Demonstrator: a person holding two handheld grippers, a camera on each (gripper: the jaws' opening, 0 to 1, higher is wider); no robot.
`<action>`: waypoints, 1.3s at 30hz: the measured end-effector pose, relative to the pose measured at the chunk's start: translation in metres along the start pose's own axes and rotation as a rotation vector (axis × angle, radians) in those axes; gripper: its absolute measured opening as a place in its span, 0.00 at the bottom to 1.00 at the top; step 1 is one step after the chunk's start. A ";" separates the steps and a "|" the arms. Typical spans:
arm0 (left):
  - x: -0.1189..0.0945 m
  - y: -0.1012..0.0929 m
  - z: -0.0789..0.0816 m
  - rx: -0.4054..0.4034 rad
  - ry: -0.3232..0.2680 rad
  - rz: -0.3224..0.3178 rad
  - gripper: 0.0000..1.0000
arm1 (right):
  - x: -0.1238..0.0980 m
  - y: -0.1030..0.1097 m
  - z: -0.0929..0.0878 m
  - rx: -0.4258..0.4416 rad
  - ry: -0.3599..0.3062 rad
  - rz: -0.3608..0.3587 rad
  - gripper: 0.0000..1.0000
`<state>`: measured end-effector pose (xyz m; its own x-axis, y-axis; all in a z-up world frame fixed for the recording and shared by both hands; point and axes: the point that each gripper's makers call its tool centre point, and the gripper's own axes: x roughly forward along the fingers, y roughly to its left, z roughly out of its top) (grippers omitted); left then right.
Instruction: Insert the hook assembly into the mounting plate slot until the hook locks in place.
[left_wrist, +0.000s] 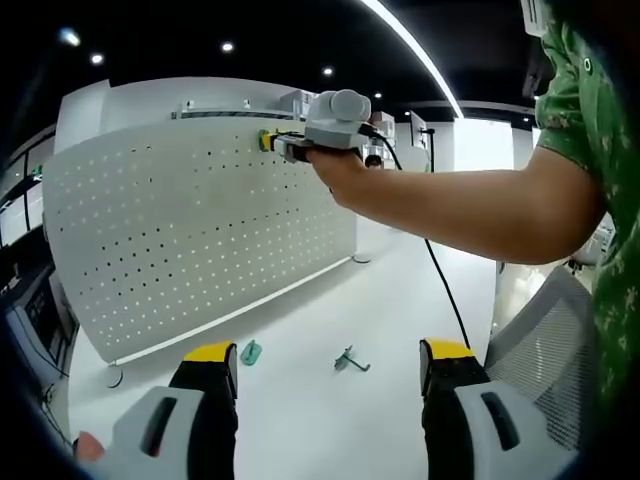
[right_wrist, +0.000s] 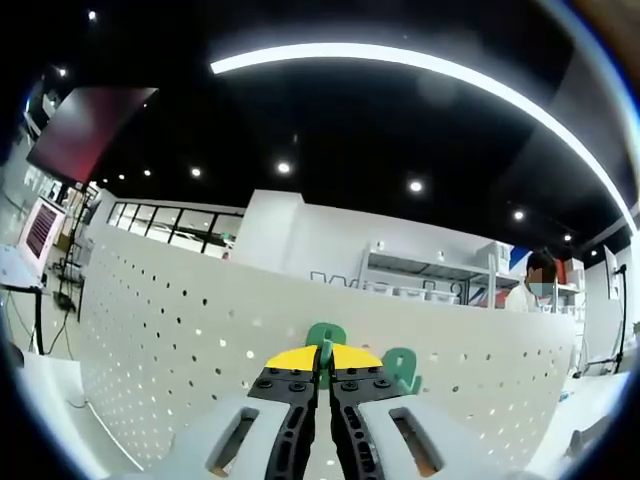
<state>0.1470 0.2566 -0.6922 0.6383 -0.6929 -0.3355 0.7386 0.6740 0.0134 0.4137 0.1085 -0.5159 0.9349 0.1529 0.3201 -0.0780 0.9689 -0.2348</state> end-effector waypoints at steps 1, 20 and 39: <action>0.000 0.000 0.000 0.000 0.000 0.000 0.76 | 0.000 -0.001 0.000 -0.003 -0.002 -0.001 0.02; 0.001 0.002 -0.002 -0.016 0.001 -0.001 0.76 | 0.001 -0.001 -0.003 -0.009 0.010 0.003 0.02; 0.001 0.002 -0.003 -0.018 0.004 -0.003 0.75 | 0.001 0.000 -0.003 0.042 0.014 -0.008 0.02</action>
<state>0.1480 0.2579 -0.6954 0.6349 -0.6943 -0.3390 0.7368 0.6761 -0.0049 0.4158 0.1085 -0.5179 0.9403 0.1427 0.3091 -0.0846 0.9774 -0.1938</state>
